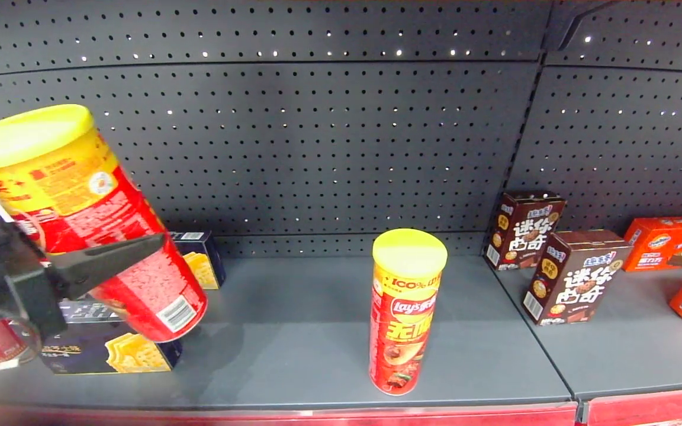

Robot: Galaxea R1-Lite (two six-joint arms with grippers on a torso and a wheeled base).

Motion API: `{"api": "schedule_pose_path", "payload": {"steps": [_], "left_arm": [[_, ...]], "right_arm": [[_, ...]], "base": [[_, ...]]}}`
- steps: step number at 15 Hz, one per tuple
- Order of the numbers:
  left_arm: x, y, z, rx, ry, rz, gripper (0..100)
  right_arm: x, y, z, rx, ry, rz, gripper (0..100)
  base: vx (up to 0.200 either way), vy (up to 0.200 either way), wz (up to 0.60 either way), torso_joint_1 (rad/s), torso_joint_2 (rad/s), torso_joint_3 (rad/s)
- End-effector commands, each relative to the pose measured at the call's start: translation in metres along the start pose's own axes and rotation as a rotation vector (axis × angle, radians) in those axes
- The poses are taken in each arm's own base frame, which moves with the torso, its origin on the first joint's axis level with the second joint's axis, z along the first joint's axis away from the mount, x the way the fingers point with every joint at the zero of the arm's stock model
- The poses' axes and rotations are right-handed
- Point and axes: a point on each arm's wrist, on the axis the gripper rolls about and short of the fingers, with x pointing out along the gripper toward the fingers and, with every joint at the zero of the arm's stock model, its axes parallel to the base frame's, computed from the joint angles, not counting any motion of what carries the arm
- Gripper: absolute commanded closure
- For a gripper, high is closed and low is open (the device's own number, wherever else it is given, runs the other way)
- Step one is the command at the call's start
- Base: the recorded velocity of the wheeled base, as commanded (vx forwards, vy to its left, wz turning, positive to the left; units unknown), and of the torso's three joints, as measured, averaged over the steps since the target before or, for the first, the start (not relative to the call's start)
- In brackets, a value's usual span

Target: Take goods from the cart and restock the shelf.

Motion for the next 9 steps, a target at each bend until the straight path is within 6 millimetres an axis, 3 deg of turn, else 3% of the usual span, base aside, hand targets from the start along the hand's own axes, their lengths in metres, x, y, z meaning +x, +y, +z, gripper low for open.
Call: {"api": "schedule_pose_path", "payload": {"steps": [1,4,7,9], "left_arm": [[0.05,0.003,-0.008,-0.02,0.085,-0.016,100],[0.085,-0.001,-0.008,-0.052,0.01,0.029,100],[0.098,-0.012,-0.011,-0.047,0.026,-0.009,100],[0.119,-0.027,-0.016,-0.044,0.053,-0.01,100]], "right_arm": [[0.0,0.0,0.0,0.0,0.005,0.001,0],[0.0,0.0,0.0,-0.001,0.003,0.003,0],[0.0,0.0,0.0,-0.001,0.003,0.001,0],[0.0,0.0,0.0,-0.001,0.003,0.001,0]], "base": [[0.0,0.0,0.0,0.0,0.0,0.0],[0.0,0.0,0.0,0.0,0.0,0.0],[0.0,0.0,0.0,0.0,0.0,0.0],[0.0,0.0,0.0,0.0,0.0,0.0]]}}
